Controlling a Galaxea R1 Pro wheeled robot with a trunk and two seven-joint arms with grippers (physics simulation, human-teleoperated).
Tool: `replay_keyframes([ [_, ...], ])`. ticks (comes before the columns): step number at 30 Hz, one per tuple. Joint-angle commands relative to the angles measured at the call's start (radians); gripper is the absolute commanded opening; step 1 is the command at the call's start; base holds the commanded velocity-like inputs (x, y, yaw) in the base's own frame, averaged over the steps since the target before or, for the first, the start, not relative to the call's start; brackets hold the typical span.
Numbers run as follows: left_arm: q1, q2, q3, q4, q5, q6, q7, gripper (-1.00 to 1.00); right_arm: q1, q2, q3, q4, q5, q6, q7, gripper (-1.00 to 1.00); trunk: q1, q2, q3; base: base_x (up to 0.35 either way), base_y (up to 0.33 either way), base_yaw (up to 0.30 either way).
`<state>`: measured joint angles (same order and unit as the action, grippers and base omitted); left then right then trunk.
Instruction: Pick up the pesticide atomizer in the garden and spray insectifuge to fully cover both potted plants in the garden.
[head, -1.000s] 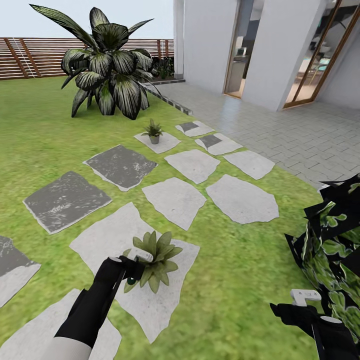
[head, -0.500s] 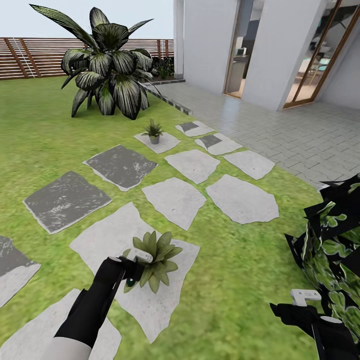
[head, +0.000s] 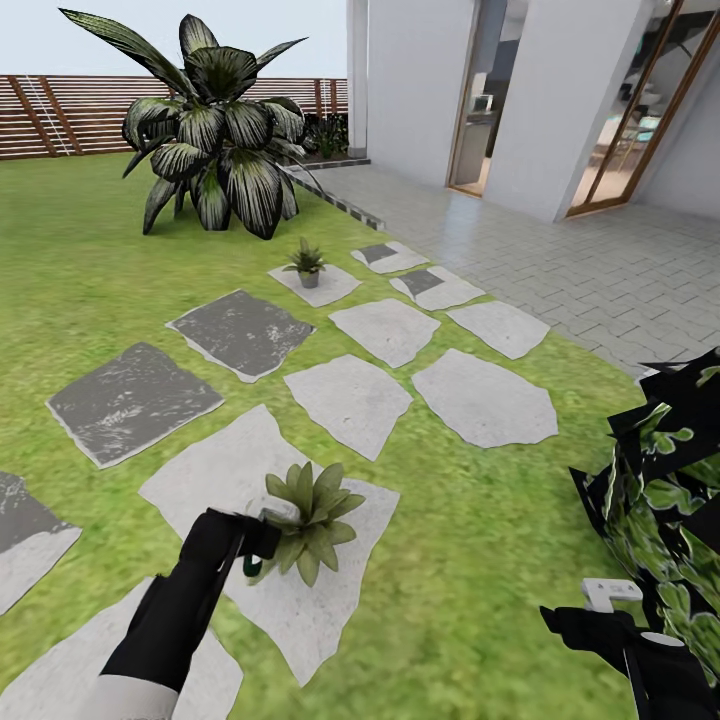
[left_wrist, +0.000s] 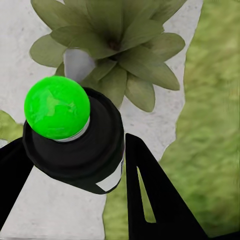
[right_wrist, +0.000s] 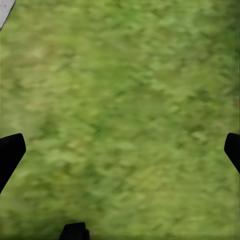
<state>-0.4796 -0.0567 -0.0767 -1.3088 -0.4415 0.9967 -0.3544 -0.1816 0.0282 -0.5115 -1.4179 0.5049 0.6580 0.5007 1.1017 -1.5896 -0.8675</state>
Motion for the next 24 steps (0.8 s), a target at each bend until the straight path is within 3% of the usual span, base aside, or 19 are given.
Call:
replay_keyframes([
  [1,-0.001,0.000,0.013,-0.001,-0.008,0.003,-0.010,-1.00,-0.001,0.001,-0.002,-0.002,0.010,0.002,0.010,1.00,0.000,0.000,-0.001,0.000,0.000,0.000],
  [5,-0.001,0.001,0.059,-0.006,-0.008,0.002,-0.013,-1.00,-0.001,0.001,-0.002,-0.002,0.010,0.002,0.010,1.00,0.000,0.000,-0.001,0.000,0.000,0.000],
  [12,-0.001,0.003,0.109,-0.037,-0.008,0.002,-0.015,-1.00,-0.001,0.001,-0.002,-0.002,0.010,0.002,0.010,1.00,0.000,0.000,-0.001,0.000,0.000,0.000],
  [24,-0.001,0.004,0.107,-0.032,-0.008,0.002,-0.017,-1.00,-0.001,0.001,-0.002,-0.001,0.010,0.001,0.010,1.00,0.000,0.000,-0.001,0.000,0.000,0.000],
])
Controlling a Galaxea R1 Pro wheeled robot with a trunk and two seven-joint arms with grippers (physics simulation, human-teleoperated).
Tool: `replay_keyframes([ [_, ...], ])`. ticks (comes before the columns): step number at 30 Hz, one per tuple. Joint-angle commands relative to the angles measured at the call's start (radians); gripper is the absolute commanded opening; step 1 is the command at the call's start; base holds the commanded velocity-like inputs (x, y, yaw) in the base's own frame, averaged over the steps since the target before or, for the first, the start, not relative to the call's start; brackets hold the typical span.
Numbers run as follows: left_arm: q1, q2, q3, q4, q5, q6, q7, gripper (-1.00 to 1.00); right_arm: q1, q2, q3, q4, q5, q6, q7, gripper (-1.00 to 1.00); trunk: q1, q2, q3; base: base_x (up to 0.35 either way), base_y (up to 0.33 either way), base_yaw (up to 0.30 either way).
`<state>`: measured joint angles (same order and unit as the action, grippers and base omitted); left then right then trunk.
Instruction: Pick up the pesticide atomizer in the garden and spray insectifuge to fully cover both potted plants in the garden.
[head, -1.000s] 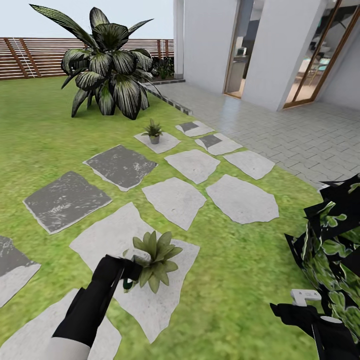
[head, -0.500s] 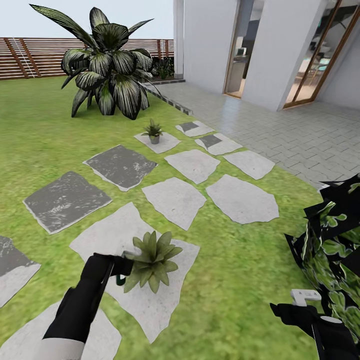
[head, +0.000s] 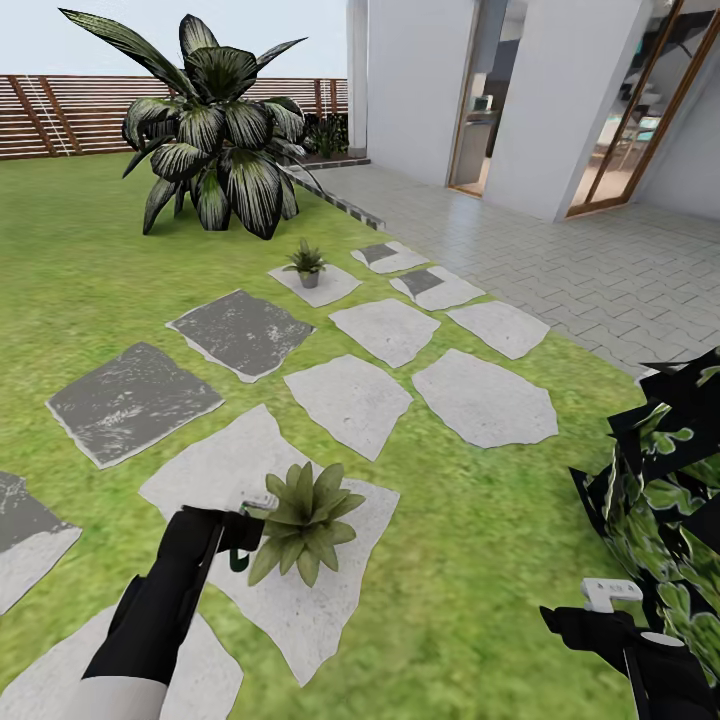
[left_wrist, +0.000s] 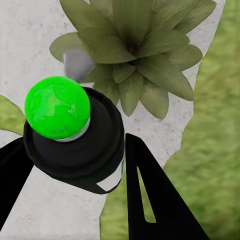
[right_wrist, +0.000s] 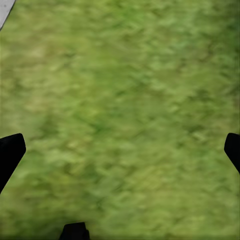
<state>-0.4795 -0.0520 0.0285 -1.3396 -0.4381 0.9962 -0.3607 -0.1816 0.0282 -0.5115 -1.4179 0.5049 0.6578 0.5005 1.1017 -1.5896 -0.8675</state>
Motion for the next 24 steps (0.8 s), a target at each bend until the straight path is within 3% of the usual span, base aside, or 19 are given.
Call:
replay_keyframes([
  [1,-0.001,-0.001,0.001,0.000,-0.011,0.002,-0.010,-1.00,-0.001,0.001,-0.002,-0.001,0.010,0.002,0.010,1.00,0.000,0.000,-0.001,0.000,0.000,0.000],
  [8,-0.001,-0.002,-0.005,0.031,-0.013,0.004,-0.011,-1.00,-0.001,0.001,-0.002,-0.001,0.010,0.002,0.010,1.00,0.000,0.000,-0.001,0.000,0.000,0.000],
  [14,-0.006,-0.003,-0.008,0.238,-0.013,0.010,-0.012,-1.00,-0.001,0.001,-0.002,-0.001,0.010,0.002,0.010,1.00,0.000,0.000,-0.001,0.000,0.000,0.000],
  [18,-0.055,-0.005,-0.007,0.388,-0.013,0.011,-0.012,-1.00,-0.001,0.001,-0.002,-0.001,0.010,0.002,0.010,1.00,0.000,0.000,-0.001,0.000,0.000,0.000],
  [24,-0.123,-0.005,-0.006,0.464,-0.013,0.012,-0.012,-1.00,-0.001,0.001,-0.002,-0.001,0.010,0.002,0.010,1.00,0.000,0.000,-0.001,0.000,0.000,0.000],
])
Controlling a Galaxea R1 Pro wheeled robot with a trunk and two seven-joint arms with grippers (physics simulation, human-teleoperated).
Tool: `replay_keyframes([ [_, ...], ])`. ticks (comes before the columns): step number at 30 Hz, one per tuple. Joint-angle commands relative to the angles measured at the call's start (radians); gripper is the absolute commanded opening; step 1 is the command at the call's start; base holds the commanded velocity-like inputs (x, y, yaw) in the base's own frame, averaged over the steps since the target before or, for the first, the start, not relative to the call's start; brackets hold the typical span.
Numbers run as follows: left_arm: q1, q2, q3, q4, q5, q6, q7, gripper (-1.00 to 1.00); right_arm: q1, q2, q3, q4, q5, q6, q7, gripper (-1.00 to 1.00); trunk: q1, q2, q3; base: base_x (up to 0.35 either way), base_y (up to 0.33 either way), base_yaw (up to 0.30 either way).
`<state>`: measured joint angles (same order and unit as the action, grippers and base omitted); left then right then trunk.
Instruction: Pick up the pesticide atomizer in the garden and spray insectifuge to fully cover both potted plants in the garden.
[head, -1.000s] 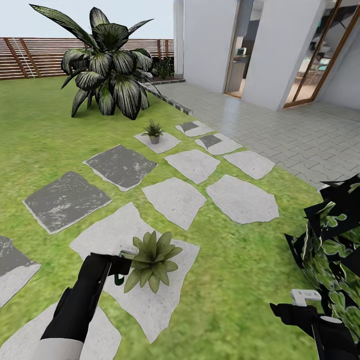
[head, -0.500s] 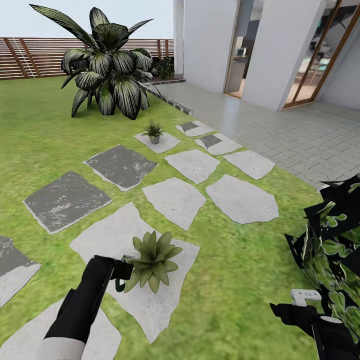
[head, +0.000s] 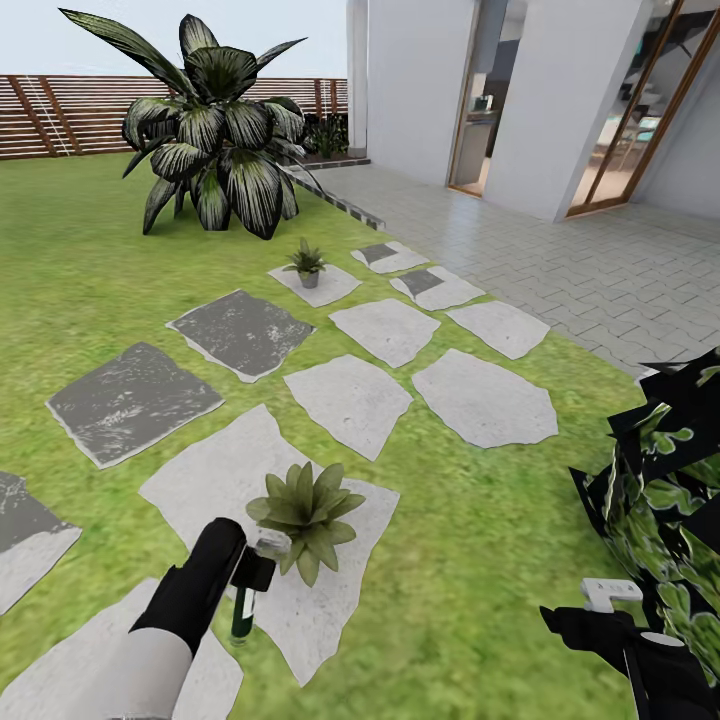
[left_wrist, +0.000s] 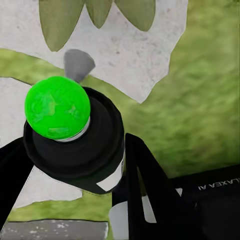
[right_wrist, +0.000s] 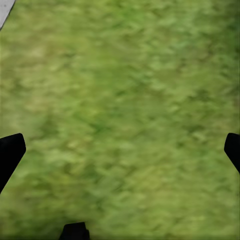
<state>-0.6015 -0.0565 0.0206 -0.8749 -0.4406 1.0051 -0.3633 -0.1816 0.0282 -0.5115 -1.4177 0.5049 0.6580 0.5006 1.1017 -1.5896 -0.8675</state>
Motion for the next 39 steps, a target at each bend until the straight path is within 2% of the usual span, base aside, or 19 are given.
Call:
replay_keyframes([
  [1,-0.006,0.000,0.002,0.000,-0.010,0.003,-0.010,-1.00,-0.001,0.001,-0.002,-0.001,0.010,0.001,0.010,1.00,0.000,0.000,-0.001,0.000,0.000,0.000],
  [12,-0.132,0.000,0.002,0.027,-0.011,0.006,-0.010,-1.00,-0.001,0.001,-0.002,-0.002,0.010,0.002,0.010,1.00,0.000,0.000,-0.001,0.000,0.000,0.000],
  [23,-0.264,0.000,0.001,0.240,-0.012,0.010,-0.010,-1.00,-0.001,0.001,-0.002,-0.002,0.010,0.002,0.010,1.00,0.000,0.000,-0.001,0.000,0.000,0.000],
  [25,-0.300,0.000,0.000,0.302,-0.012,0.010,-0.010,-1.00,-0.001,0.001,-0.002,-0.002,0.010,0.002,0.010,1.00,0.000,0.000,-0.001,0.000,0.000,0.000],
  [29,-0.370,0.000,-0.039,0.417,-0.012,0.010,-0.010,-1.00,-0.001,0.001,-0.002,-0.002,0.010,0.002,0.010,1.00,0.000,0.000,-0.001,0.000,0.000,0.000],
  [32,-0.397,-0.001,-0.072,0.472,-0.012,0.010,-0.010,-1.00,-0.001,0.001,-0.002,-0.002,0.010,0.002,0.010,1.00,0.000,0.000,-0.001,0.000,0.000,0.000],
  [39,-0.431,-0.001,-0.088,0.520,-0.012,0.009,-0.010,-1.00,-0.001,0.001,-0.002,-0.002,0.010,0.002,0.010,1.00,0.000,0.000,-0.001,0.000,0.000,0.000],
])
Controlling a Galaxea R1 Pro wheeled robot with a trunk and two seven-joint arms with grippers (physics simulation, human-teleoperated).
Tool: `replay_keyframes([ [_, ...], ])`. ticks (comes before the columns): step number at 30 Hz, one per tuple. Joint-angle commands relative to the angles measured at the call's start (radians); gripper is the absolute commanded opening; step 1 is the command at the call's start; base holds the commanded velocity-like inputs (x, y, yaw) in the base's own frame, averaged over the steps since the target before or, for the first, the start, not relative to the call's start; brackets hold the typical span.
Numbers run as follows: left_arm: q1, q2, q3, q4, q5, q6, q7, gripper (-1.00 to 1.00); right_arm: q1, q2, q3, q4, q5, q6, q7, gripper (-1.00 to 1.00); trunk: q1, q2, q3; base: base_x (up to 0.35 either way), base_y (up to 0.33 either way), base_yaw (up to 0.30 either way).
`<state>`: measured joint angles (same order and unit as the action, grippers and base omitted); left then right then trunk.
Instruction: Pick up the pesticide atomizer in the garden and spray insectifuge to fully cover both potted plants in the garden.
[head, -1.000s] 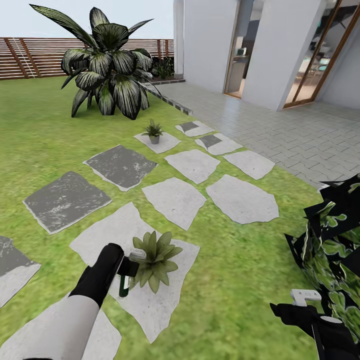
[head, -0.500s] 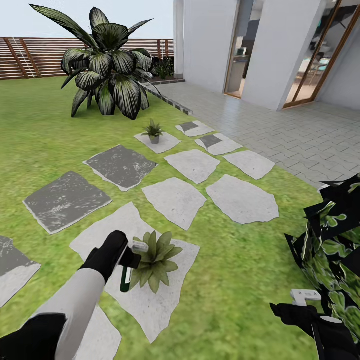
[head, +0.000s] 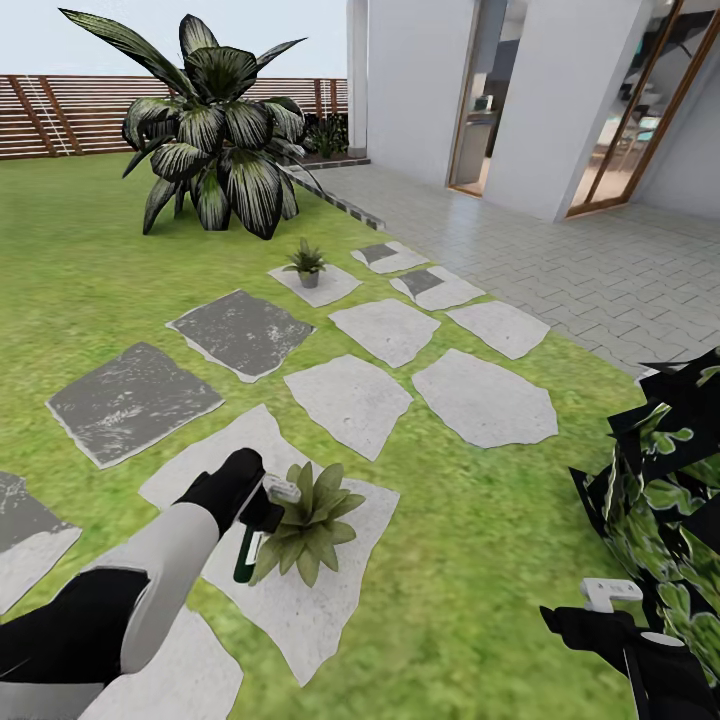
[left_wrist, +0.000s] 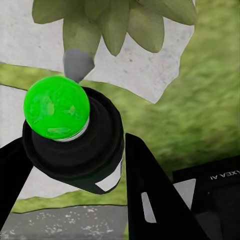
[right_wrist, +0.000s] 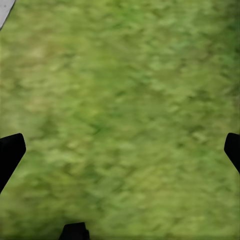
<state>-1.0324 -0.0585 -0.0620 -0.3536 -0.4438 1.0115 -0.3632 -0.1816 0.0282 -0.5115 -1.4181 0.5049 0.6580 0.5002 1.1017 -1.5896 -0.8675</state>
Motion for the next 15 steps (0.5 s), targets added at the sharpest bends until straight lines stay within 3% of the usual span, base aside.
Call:
replay_keyframes([
  [1,-0.002,0.001,-0.005,0.001,-0.009,0.003,-0.010,-1.00,-0.001,0.001,-0.002,-0.002,0.010,0.002,0.010,1.00,0.000,0.000,-0.001,0.000,0.000,0.000],
  [15,-0.003,0.000,-0.007,-0.007,-0.009,0.000,-0.007,-1.00,-0.001,0.001,-0.002,0.001,0.010,0.001,0.011,1.00,0.000,0.000,-0.001,0.000,0.000,0.000],
])
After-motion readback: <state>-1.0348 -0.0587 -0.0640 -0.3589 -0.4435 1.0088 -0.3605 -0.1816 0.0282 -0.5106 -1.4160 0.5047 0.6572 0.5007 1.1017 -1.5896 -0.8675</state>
